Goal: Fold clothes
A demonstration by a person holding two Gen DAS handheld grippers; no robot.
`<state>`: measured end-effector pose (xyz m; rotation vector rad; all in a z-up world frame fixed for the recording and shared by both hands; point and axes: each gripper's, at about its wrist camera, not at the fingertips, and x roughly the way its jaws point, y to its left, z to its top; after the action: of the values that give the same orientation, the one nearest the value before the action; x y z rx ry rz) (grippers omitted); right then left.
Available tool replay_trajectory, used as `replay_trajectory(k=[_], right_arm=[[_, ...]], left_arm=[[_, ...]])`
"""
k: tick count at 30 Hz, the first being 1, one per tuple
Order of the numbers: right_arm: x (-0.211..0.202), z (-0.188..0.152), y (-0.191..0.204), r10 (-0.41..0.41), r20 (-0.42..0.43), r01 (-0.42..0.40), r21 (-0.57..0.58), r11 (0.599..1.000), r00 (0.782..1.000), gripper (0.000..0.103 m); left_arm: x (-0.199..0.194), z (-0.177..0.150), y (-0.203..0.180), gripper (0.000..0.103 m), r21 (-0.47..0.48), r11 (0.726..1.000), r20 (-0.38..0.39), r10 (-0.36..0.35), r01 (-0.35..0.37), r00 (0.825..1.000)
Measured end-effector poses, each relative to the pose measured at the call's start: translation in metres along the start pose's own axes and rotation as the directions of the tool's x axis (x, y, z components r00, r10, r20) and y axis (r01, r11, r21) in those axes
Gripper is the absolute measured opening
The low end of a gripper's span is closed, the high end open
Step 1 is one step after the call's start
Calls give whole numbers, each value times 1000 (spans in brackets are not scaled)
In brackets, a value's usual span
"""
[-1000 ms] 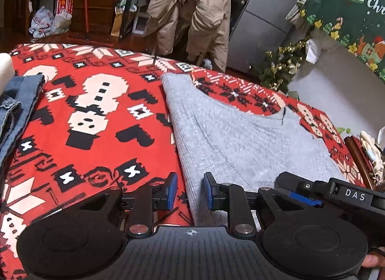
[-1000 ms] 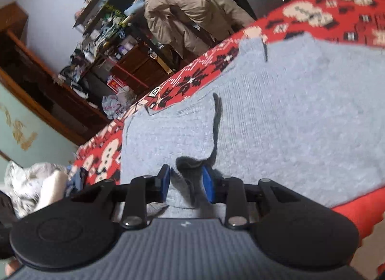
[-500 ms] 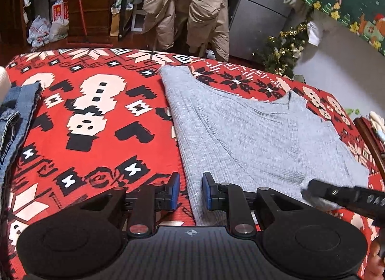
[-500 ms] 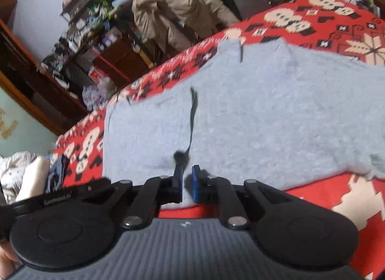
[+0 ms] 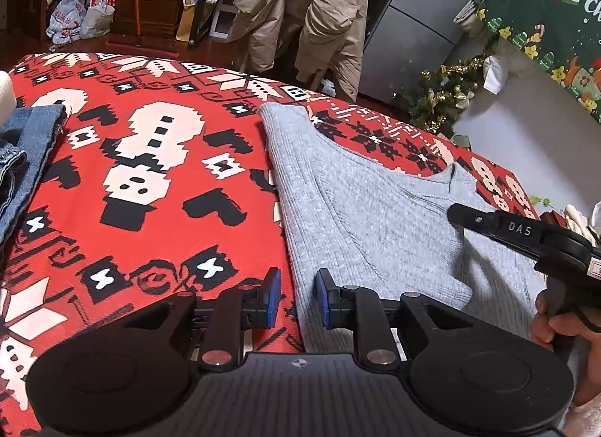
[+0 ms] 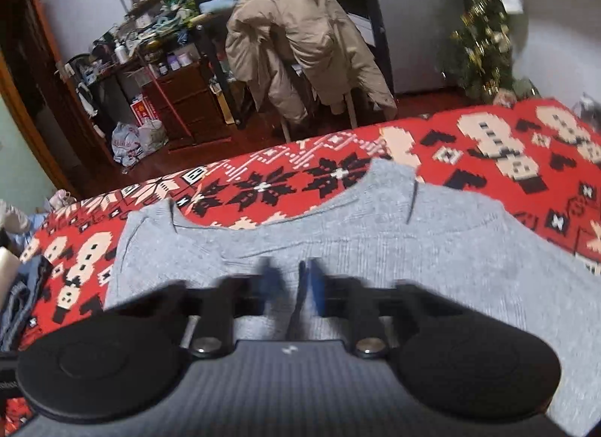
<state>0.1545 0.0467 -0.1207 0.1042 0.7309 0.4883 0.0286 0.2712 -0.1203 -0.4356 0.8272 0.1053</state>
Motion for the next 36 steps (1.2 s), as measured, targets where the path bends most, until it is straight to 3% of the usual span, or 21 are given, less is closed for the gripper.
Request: replay_trajectory(k=[5, 11, 13, 17, 23, 25, 27, 29, 30, 31, 36], right_arm=[[-17, -1, 0, -100, 104, 102, -15, 995, 990, 0], [1, -7, -14, -124, 30, 123, 27, 992, 992, 4], [-5, -8, -19, -140, 40, 138, 44, 989, 989, 13], [-40, -11, -25, -74, 59, 69, 85, 994, 995, 14], [-72, -55, -2, 76, -42, -72, 94, 993, 996, 25], [-73, -67, 7, 99, -61, -92, 105, 990, 993, 31], [-68, -75, 13, 78, -81, -70, 96, 993, 994, 31], [-65, -77, 16, 70, -86, -62, 88, 994, 994, 31], [-64, -78, 18, 63, -84, -57, 73, 996, 994, 26], [-63, -78, 20, 52, -82, -48, 52, 998, 995, 2], [-70, -75, 24, 19, -72, -18, 3, 1000, 997, 2]], left_arm=[[1, 0, -2, 20, 3, 1000, -11, -9, 9, 1000], [1, 1, -3, 20, 14, 1000, -20, -6, 6, 1000], [1, 1, -1, 20, 10, 1000, -23, -9, 9, 1000], [1, 3, 1, 20, -9, 1000, -33, -20, 20, 999], [-1, 7, 9, 19, -56, 997, -70, -57, 53, 996], [-2, 7, 10, 18, -59, 996, -78, -75, 71, 994], [-2, 7, 7, 18, -45, 997, -84, -74, 70, 994], [-2, 6, 5, 18, -31, 997, -89, -73, 70, 993], [-2, 6, 4, 18, -19, 998, -92, -69, 68, 993], [-1, 5, 2, 18, -3, 998, -94, -64, 64, 994], [-1, 5, 1, 11, 47, 998, -105, -45, 50, 993]])
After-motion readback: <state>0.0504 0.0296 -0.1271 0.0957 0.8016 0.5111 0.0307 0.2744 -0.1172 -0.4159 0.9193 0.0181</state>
